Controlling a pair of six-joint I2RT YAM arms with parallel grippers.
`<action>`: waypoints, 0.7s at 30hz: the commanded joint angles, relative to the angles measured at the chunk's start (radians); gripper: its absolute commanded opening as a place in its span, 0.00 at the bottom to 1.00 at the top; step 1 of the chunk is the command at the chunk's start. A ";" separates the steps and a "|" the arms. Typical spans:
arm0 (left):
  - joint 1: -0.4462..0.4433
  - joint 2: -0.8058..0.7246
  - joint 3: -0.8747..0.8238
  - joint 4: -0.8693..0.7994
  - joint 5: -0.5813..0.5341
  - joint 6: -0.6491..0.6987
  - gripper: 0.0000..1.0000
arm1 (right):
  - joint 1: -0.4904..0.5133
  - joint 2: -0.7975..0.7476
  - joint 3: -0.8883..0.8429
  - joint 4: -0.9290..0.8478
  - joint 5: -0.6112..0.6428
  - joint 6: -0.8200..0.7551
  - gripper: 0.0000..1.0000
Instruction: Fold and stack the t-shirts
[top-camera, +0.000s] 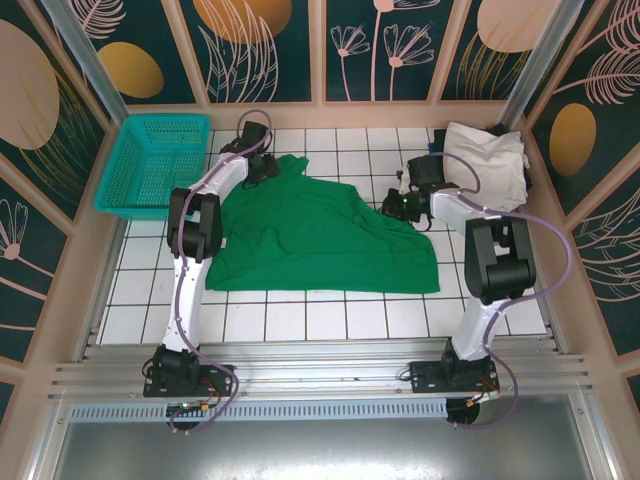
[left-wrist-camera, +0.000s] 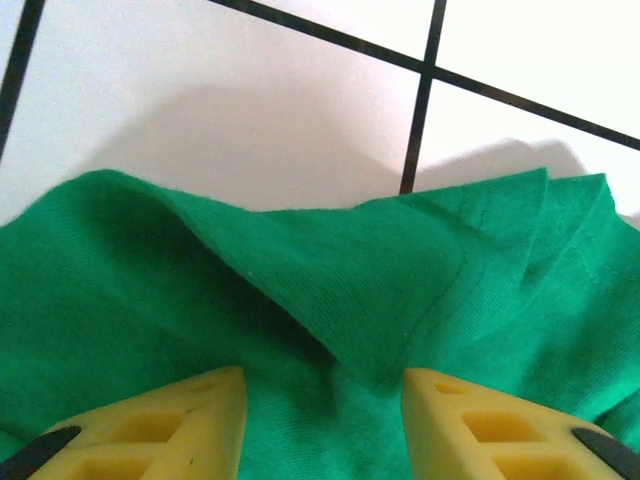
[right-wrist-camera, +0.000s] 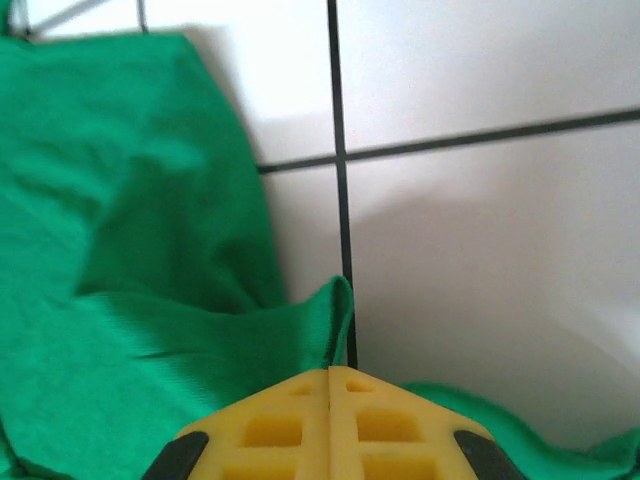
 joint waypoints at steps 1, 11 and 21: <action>0.007 -0.039 0.010 -0.009 0.016 0.020 0.45 | 0.002 -0.107 -0.014 -0.008 0.064 0.006 0.00; 0.009 -0.035 0.012 -0.010 0.021 0.021 0.45 | 0.170 -0.214 -0.205 0.045 0.303 -0.016 0.00; 0.010 -0.031 0.033 -0.019 0.028 0.020 0.45 | 0.045 -0.378 -0.408 0.063 0.136 0.068 0.39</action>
